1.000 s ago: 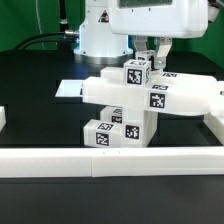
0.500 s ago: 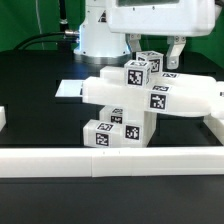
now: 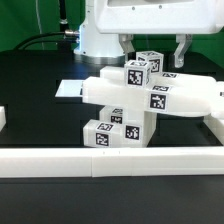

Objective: Assemble chair

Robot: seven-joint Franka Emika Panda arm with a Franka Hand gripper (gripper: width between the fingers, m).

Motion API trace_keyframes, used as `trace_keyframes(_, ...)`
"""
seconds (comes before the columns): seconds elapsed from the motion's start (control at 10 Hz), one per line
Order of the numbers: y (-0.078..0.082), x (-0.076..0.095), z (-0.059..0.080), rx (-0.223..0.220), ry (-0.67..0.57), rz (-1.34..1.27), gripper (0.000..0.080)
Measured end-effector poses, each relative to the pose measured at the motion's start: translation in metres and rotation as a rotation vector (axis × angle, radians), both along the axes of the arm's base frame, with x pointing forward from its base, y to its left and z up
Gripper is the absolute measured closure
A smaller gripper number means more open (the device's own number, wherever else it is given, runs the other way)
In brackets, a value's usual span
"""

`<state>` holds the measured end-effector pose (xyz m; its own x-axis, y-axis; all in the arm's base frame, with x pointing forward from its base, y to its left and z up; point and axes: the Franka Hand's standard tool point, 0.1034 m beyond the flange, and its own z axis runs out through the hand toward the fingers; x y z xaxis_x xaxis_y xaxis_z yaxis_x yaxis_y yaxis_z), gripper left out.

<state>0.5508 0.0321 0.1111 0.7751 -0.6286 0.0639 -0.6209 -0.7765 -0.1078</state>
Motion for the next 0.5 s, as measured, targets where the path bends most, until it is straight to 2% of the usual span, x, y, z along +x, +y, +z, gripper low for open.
trace_keyframes(0.2, -0.0025, 0.0006, 0.0003, -0.036, -0.007, 0.221, 0.0151)
trace_keyframes(0.5, -0.0027, 0.0006, 0.0001, -0.065, -0.012, 0.405, 0.0151)
